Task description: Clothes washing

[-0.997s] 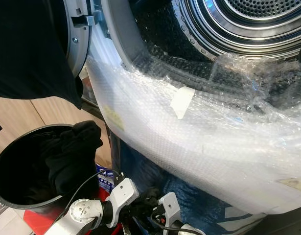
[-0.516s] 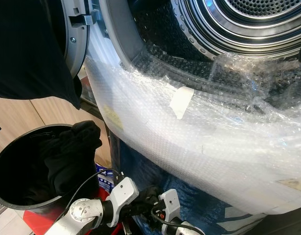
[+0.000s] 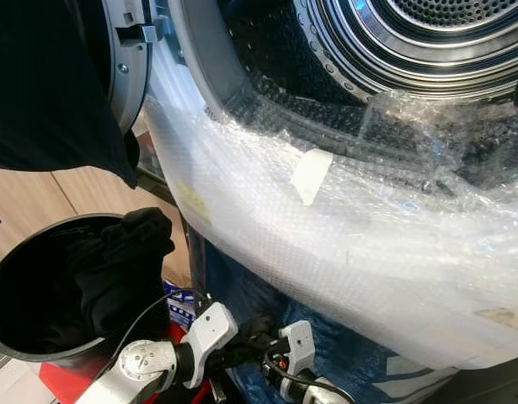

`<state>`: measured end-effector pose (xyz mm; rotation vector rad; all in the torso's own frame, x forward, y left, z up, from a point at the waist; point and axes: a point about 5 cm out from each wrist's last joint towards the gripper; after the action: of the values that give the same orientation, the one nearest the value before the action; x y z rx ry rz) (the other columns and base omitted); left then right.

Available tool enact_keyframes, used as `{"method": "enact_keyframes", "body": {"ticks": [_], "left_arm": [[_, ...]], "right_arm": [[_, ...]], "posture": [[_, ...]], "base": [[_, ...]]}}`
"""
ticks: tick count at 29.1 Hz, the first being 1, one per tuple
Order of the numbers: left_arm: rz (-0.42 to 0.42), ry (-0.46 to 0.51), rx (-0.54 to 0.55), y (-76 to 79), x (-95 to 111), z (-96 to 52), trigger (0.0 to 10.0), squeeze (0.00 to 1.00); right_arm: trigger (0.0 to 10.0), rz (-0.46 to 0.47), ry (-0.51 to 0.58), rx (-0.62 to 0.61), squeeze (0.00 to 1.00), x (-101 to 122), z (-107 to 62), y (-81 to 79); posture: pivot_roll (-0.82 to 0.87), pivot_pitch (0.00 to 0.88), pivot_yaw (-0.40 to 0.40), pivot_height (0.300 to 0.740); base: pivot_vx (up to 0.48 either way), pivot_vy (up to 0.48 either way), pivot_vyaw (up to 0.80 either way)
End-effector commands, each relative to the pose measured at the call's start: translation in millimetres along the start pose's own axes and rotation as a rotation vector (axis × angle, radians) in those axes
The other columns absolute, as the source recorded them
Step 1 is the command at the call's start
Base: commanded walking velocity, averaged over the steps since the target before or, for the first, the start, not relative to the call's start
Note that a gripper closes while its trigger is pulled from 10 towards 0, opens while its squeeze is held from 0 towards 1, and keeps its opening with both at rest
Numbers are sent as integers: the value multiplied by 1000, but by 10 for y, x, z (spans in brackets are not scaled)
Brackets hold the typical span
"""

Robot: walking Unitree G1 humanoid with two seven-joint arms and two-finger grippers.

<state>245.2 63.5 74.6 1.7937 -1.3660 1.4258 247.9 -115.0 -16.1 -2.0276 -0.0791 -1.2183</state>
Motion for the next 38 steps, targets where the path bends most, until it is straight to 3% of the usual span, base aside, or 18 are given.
{"method": "enact_keyframes", "body": {"ticks": [1, 6, 7, 8, 9, 10, 11, 17, 18, 19, 20, 28, 31, 38], "left_arm": [[0, -2, 6, -1, -6, -21, 0, 0], [13, -18, 33, -24, -34, -34, 78, 0], [16, -23, 37, -26, -41, -36, 745, 0], [18, -25, 40, -28, -46, -37, 745, 0], [18, -26, 52, -40, -50, -43, 4000, 0], [17, -28, 63, -50, -51, -47, 5176, 0], [16, -32, 86, -72, -58, -53, 10000, 0], [37, -40, 97, -113, -92, -103, 10000, 0], [34, -41, 106, -128, -100, -115, 10000, 196], [22, -43, 114, -139, -107, -125, 10000, 196], [8, -43, 107, -142, -114, -137, 10000, 1000], [13, -47, 85, -97, -119, -156, 10000, 1000], [54, -51, 65, -74, -117, -193, 10000, 1000], [129, 59, 212, -239, 104, -345, 10000, 1000]], "right_arm": [[0, 17, 26, -12, 0, 18, -8, 16], [0, 3, 15, -12, 0, 10, -9, 17], [0, 6, 17, -10, 0, 6, -10, 15], [0, 8, 17, -8, 0, 4, -11, 13], [0, 9, 20, -8, 0, 3, -14, 15], [0, 10, 23, -9, 0, 5, -16, 16], [0, 12, 24, -10, 0, 1, -20, 19], [0, 10, 28, -1, 0, -4, -26, 12], [0, 11, 31, -1, 0, -4, -26, 11], [0, 13, 35, -1, 0, 0, -26, 11], [0, 18, 40, 3, 0, 6, -24, 8], [0, 14, 46, 20, 0, 11, -15, -12], [0, 8, 41, 29, 0, -7, -25, -19], [0, 13, 37, 28, 0, -42, -62, -6]], "posture": [[87, 121, -37, 740], [87, 121, -37, 740], [87, 114, -38, 740], [87, 114, -38, 740], [87, 114, -38, 740], [87, 114, -38, 740], [88, 107, -39, 740], [87, 96, -37, 740], [87, 96, -37, 740], [87, 96, -37, 740], [87, 96, -37, 740], [84, 83, -32, 740], [87, 84, -32, 740], [88, 106, -30, 740]], "base": [[0, 0, 0], [0, 0, 0], [0, 0, 0], [0, 0, 0], [0, 0, 0], [0, 0, 0], [0, 0, 0], [0, 0, 0], [0, 0, 0], [0, 0, 0], [0, 0, 0], [0, 0, 0], [0, 0, 0], [0, 0, 0]]}}
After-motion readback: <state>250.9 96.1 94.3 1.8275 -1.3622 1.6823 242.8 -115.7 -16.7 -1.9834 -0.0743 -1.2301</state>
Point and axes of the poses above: a point about 5 cm out from each wrist's last joint towards the gripper, its own z axis pointing out of the wrist towards the gripper, its own x axis along the axis of the wrist's last joint, y = z × x, and after that the axes turned 13 degrees about z, right-handed
